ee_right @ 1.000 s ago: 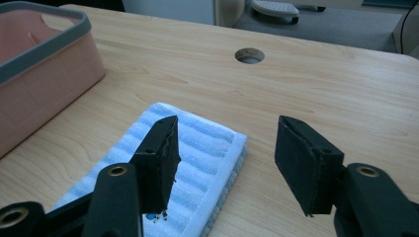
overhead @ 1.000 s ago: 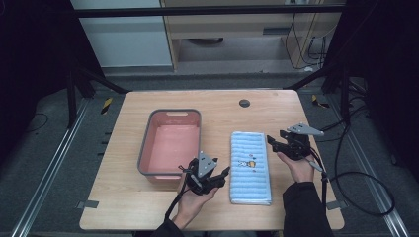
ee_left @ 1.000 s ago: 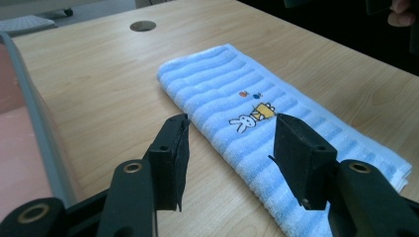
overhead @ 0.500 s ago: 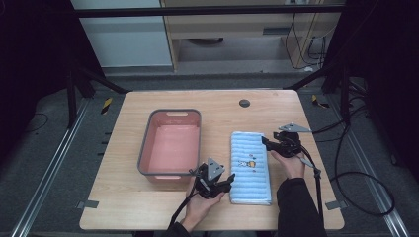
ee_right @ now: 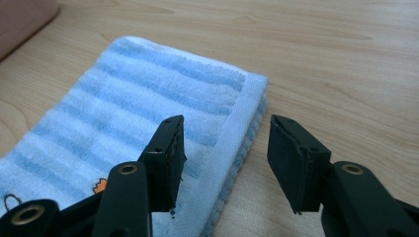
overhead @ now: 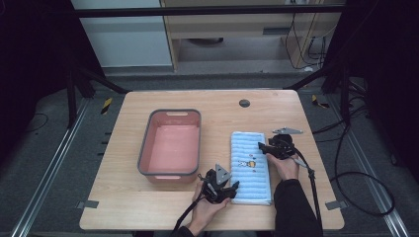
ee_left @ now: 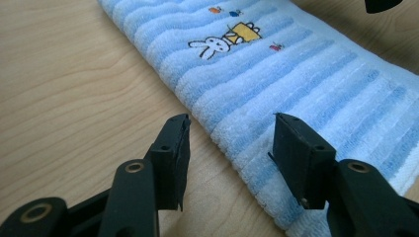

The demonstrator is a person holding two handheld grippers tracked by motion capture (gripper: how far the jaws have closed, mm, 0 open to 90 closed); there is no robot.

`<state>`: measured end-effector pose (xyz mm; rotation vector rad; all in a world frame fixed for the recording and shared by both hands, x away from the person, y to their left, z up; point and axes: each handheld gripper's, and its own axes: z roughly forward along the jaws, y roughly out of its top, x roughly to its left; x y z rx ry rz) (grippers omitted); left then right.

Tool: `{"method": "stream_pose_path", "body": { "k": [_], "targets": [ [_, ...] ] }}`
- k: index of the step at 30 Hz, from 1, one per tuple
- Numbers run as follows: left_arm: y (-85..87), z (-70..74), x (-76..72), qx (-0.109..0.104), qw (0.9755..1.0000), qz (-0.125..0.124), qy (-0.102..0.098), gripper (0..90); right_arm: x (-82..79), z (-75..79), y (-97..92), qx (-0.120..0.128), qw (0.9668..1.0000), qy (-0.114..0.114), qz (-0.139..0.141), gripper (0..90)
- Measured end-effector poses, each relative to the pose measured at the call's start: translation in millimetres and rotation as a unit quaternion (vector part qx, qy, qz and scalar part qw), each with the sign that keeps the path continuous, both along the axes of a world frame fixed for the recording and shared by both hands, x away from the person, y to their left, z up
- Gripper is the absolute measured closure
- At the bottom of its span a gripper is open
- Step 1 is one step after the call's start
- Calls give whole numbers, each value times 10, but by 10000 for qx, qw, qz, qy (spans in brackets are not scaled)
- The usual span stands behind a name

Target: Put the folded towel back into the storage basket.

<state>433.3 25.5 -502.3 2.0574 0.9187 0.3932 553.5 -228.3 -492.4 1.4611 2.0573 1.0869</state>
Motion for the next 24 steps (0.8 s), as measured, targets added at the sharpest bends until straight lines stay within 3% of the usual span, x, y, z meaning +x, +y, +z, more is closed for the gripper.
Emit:
{"method": "stream_pose_path", "body": {
  "k": [8,13,20,24],
  "targets": [
    [-23,-48,9,11,10000,51,81,512,18,-36,4,90,9999,108,80,530],
    [-47,-52,-5,54,9998,144,131,524,25,-85,49,-35,9996,237,121,541],
    [-71,-47,-15,7,9997,117,223,615,22,-96,76,-45,9996,279,84,571],
    [-92,-42,-26,-81,9993,137,329,719,6,-101,109,30,9995,288,113,701]
  ]
}}
